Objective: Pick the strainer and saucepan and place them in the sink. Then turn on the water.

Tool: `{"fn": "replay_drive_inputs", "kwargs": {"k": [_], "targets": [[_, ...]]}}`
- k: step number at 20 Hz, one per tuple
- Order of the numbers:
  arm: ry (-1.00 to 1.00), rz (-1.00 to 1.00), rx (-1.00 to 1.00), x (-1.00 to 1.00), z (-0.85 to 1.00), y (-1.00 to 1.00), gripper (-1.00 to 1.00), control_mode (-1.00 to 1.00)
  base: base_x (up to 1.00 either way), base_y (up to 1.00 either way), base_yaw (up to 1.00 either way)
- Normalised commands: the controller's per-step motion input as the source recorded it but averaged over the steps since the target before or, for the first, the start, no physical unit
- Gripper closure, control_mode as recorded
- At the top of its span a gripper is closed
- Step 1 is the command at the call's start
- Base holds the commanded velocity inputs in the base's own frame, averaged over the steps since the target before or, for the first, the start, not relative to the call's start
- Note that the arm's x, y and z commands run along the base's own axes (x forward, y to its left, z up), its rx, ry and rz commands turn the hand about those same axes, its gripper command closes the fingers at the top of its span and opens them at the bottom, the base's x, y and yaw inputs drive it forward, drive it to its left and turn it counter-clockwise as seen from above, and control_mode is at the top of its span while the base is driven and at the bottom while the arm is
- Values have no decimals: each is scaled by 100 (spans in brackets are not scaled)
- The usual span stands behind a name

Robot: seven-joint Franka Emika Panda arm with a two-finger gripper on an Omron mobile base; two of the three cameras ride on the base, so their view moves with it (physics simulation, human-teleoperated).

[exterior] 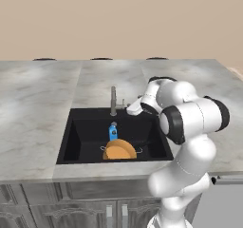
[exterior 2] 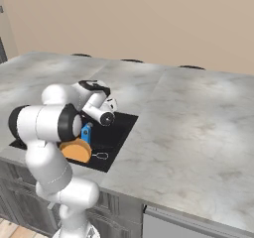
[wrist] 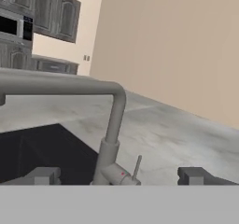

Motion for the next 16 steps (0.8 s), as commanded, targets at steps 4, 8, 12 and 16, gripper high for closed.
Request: {"fn": "replay_drive_inputs", "kwargs": {"k": [4,8,12,16], "targets": [[0,0,0,11,-10,0,-100,-100,0,0,0],[0,-1,2,26,-8,0,-100,-100,0,0,0],[0,-1,3,27,-11,0,-100,-100,0,0,0],[0,-1,4,24,-13,0,-100,-100,0,0,0]]}}
